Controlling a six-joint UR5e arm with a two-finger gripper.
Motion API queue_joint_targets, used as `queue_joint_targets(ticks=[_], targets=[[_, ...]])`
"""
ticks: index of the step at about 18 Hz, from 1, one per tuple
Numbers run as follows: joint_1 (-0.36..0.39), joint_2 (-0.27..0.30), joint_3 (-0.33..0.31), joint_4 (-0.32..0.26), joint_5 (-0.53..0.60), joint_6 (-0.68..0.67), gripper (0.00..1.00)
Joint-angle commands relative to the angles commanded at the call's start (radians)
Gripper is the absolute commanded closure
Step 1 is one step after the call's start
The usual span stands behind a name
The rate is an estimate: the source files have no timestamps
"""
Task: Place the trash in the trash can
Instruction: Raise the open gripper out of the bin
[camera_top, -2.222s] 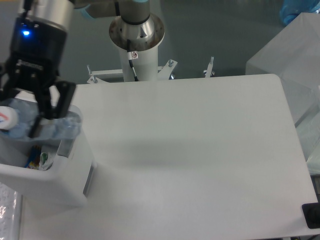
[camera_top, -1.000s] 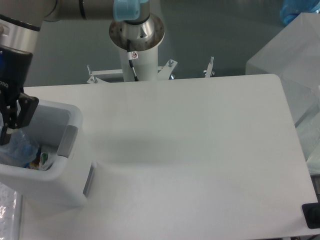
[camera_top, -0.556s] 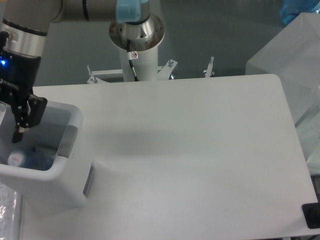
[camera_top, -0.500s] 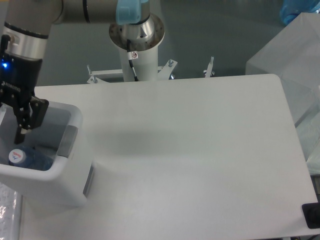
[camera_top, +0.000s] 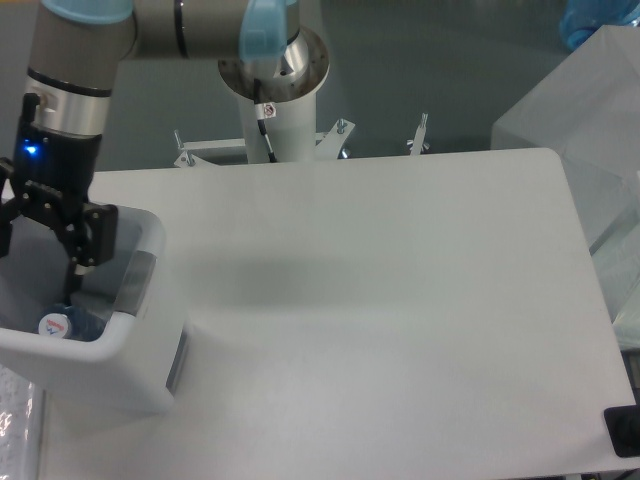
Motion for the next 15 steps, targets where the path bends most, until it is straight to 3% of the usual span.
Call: queue_joint_targets(ticks=[4, 8, 13, 15], targets=[[0.117, -0.014, 0.057, 0.015, 0.054, 0.011, 0.0], [0.215, -0.06, 0.098, 0.009, 0.112, 0.197, 0.0], [0.249, -0.06, 0.081, -0.009, 0.218, 0.46, 0.0], [0.249, -0.055, 0.081, -0.014, 0.238, 0.483, 0.0]])
